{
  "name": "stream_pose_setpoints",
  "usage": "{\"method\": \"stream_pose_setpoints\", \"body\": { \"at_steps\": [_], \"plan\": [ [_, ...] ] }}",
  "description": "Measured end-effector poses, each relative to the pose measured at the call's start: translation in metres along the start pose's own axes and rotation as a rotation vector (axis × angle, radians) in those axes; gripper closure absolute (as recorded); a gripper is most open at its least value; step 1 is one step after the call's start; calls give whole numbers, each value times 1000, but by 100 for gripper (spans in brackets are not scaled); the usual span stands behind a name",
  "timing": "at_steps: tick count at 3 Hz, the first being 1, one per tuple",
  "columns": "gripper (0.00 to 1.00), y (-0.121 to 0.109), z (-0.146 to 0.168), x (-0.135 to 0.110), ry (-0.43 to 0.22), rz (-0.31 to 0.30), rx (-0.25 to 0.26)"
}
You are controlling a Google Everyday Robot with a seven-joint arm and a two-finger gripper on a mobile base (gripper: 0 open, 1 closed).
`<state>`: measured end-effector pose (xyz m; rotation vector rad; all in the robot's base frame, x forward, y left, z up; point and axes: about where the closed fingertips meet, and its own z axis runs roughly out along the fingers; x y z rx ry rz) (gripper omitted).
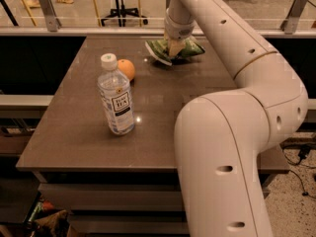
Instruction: Move green jalapeno chip bag near blue plastic bottle
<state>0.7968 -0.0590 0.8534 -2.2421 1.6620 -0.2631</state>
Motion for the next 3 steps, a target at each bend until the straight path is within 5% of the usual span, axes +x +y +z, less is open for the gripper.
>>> {"method": "stream_pose_setpoints", "body": {
  "at_steps": [3],
  "plan": [
    [100,15,-94,-16,23,58,88]
  ]
}}
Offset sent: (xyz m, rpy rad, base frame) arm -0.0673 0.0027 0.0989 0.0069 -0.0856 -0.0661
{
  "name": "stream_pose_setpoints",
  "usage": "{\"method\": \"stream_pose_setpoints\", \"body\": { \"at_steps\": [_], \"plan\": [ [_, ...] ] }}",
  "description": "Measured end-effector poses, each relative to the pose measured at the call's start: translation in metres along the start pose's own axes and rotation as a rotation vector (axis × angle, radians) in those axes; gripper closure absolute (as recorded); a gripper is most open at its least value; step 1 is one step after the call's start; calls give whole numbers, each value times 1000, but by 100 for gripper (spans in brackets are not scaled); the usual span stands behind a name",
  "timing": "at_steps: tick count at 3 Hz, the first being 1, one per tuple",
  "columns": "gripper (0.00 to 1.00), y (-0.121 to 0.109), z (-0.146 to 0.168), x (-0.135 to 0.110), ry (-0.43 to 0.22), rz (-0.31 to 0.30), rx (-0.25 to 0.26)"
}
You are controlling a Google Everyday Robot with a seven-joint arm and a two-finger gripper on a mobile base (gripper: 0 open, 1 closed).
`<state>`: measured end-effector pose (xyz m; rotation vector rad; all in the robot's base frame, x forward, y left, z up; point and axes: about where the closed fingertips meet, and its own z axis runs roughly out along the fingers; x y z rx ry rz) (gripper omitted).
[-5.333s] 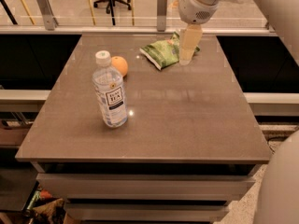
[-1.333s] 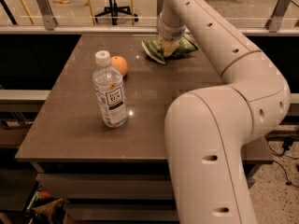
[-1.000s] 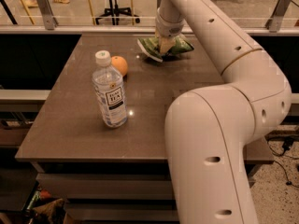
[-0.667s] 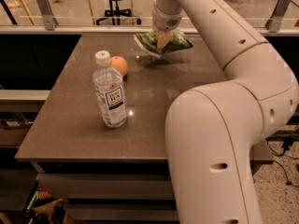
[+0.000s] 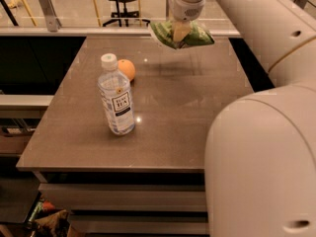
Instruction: Move green jalapeno chip bag near blue plastic bottle
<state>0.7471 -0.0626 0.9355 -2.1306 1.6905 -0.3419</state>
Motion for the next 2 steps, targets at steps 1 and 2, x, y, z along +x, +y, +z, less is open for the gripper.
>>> {"method": "stream_pose_setpoints", "body": {
  "at_steps": [1,2],
  "plan": [
    [100,17,-22,8,-16,44,47],
    [100,49,-34,9,-48,80,75]
  ]
}}
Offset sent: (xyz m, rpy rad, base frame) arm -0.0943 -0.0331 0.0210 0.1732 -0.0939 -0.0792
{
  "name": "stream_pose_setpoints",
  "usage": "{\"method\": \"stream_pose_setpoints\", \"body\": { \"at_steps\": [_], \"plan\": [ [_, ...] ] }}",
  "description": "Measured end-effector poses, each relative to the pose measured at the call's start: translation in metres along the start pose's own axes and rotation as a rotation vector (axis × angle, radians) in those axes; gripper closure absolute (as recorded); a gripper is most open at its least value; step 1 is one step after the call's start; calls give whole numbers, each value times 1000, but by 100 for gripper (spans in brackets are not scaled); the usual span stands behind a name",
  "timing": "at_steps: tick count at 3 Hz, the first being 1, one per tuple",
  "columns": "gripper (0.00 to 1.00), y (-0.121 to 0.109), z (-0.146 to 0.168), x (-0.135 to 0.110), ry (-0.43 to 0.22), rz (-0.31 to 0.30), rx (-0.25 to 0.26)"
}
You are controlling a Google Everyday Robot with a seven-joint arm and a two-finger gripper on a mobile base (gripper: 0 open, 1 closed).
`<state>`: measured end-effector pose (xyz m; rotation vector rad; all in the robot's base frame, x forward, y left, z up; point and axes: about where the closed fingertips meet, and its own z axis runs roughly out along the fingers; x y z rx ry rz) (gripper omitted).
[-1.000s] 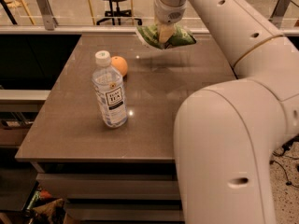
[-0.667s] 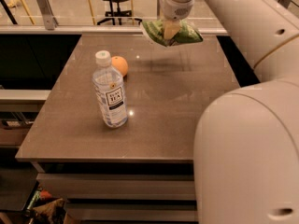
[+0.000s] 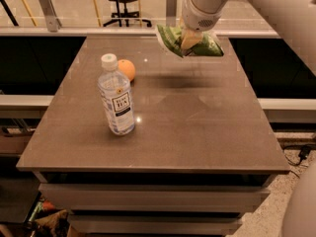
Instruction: Move green jalapeno chip bag near blue plastic bottle
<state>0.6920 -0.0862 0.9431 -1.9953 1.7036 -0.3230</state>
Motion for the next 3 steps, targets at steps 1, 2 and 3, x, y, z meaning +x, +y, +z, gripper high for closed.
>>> {"method": "stream_pose_setpoints", "body": {
  "at_steps": [1,2,3],
  "plan": [
    [100,0,0,0,0,0,1],
    [100,4,-8,-1,-26,12,-5],
    [100,17,-23,-3,-45,50,9]
  ]
}}
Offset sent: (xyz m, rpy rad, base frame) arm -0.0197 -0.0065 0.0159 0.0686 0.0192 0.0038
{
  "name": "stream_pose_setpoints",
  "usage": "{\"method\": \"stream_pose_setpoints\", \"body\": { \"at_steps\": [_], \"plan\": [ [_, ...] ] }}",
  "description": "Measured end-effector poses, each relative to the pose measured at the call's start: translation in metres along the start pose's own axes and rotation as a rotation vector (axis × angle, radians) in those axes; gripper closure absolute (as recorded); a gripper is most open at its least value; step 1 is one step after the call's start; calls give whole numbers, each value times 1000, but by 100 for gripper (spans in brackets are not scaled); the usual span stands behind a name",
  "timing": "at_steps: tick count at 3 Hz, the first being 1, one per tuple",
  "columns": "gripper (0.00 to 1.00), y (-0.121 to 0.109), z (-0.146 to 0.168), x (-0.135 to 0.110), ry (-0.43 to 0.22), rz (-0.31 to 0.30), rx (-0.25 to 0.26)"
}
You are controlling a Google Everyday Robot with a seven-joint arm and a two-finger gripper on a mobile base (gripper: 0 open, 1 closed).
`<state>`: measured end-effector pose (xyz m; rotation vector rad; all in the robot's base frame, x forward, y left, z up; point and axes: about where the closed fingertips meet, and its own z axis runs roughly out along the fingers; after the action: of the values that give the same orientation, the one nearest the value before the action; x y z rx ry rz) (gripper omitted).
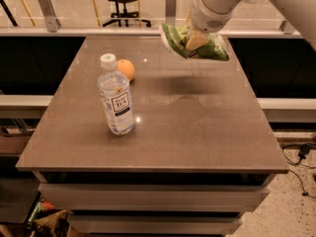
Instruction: Move green jalapeno chip bag near blue plastic bottle
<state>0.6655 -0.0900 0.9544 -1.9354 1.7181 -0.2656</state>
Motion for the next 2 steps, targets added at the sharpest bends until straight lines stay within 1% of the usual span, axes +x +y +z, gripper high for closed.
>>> {"method": "stream_pose_setpoints", "body": {
  "at_steps": [2],
  "plan": [
    [100,44,-18,-2,-26,97,23]
  ]
}}
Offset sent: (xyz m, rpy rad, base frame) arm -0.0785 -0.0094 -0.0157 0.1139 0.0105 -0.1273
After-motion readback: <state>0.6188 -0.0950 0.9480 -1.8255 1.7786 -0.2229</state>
